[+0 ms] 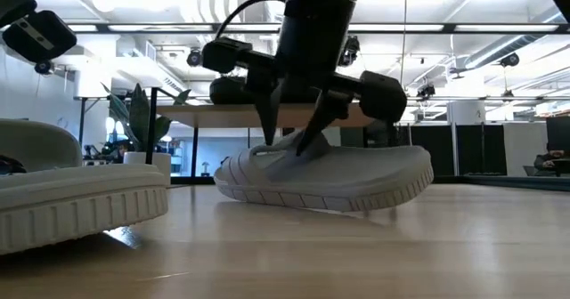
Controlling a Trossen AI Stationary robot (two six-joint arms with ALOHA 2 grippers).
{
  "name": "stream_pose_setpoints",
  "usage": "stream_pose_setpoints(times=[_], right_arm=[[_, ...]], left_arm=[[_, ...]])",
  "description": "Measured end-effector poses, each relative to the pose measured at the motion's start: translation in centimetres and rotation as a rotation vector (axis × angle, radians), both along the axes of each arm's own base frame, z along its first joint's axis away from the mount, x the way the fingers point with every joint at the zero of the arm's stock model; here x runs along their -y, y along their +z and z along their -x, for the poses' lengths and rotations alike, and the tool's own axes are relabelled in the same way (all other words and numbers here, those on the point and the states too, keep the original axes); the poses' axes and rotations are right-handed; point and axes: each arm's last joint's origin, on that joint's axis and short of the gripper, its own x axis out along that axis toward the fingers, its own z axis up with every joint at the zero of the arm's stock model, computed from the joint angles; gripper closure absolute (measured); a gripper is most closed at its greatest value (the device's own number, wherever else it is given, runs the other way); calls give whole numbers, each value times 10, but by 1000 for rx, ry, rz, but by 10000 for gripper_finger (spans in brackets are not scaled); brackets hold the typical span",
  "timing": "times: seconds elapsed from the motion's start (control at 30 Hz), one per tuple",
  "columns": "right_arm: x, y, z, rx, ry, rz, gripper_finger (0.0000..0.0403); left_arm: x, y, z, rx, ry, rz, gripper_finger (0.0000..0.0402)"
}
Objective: Pick and place slides into the shelf
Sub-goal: Prepare the gray slippers
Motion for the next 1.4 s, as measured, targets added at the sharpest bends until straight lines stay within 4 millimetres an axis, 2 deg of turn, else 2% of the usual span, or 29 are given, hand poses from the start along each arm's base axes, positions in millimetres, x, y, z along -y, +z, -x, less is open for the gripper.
stream_pose_setpoints(times=[0.13, 0.3, 0.5, 0.63, 0.77, 0.97, 1.0, 1.2, 1.3, 1.4], right_arm=[[-4, 13, -2, -31, 72, -17, 234], [-5, 34, 1, -97, 130, -2, 219], [0, 36, 15, -284, 140, -7, 218], [-4, 49, 28, -364, 167, -2, 220], [-3, 62, 40, -394, 201, -81, 252], [-12, 68, 66, -376, 138, -110, 374], [-13, 70, 71, -377, 133, -120, 382], [-5, 61, 108, -470, 55, -181, 394], [1, 61, 129, -485, 25, -192, 394], [9, 50, 142, -480, 36, -207, 394]], left_arm=[[4, -1, -8, 25, 26, -14, 402], [13, -7, -23, 39, 67, -54, 402], [25, -16, -43, 51, 118, -98, 402], [23, -24, -53, 60, 224, -190, 402], [16, -28, -73, 42, 248, -108, 402], [-7, -38, -107, 51, 341, -58, 402], [-13, -42, -112, 42, 367, -52, 402], [-38, -64, -134, -63, 432, 21, 402], [-43, -72, -144, -80, 430, 47, 402], [-46, -79, -154, -64, 440, 55, 402]])
